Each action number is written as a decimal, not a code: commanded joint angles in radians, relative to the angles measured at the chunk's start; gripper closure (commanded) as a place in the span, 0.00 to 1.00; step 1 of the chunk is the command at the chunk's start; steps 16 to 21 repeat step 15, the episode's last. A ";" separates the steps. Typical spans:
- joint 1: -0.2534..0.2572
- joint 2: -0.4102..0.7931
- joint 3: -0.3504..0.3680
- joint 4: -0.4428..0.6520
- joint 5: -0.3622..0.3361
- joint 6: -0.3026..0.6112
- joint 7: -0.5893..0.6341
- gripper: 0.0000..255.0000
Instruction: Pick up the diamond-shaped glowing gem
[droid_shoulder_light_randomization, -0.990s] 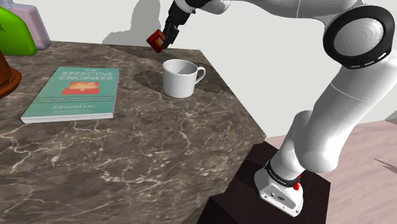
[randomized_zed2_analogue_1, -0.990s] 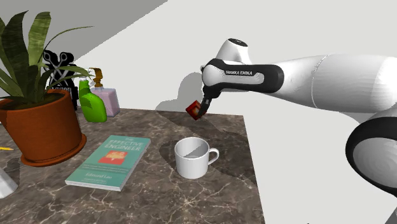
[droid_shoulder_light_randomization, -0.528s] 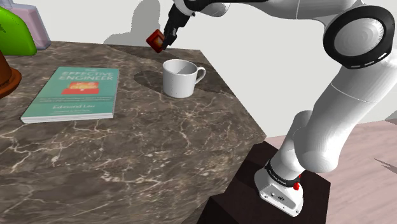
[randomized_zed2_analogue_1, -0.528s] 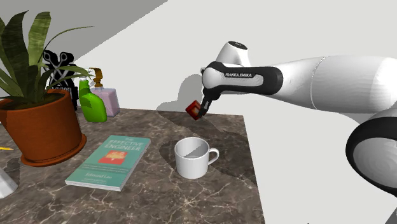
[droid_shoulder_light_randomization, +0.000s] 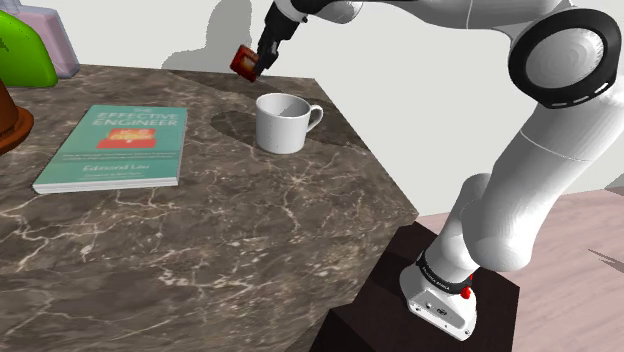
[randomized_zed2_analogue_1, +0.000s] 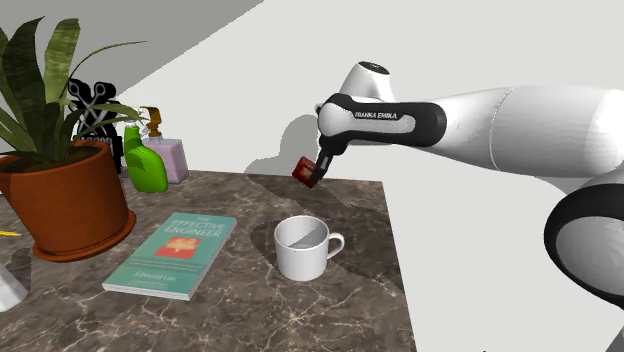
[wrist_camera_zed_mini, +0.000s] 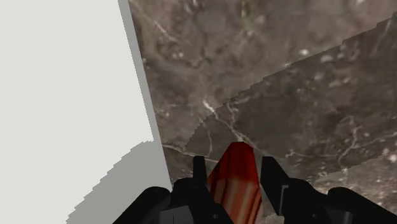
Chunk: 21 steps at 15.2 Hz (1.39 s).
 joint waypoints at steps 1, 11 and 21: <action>-0.001 0.002 -0.001 0.026 -0.002 -0.023 0.003 1.00; -0.005 0.020 -0.005 0.182 -0.010 -0.161 0.024 1.00; -0.006 0.028 -0.006 0.220 -0.010 -0.192 0.028 1.00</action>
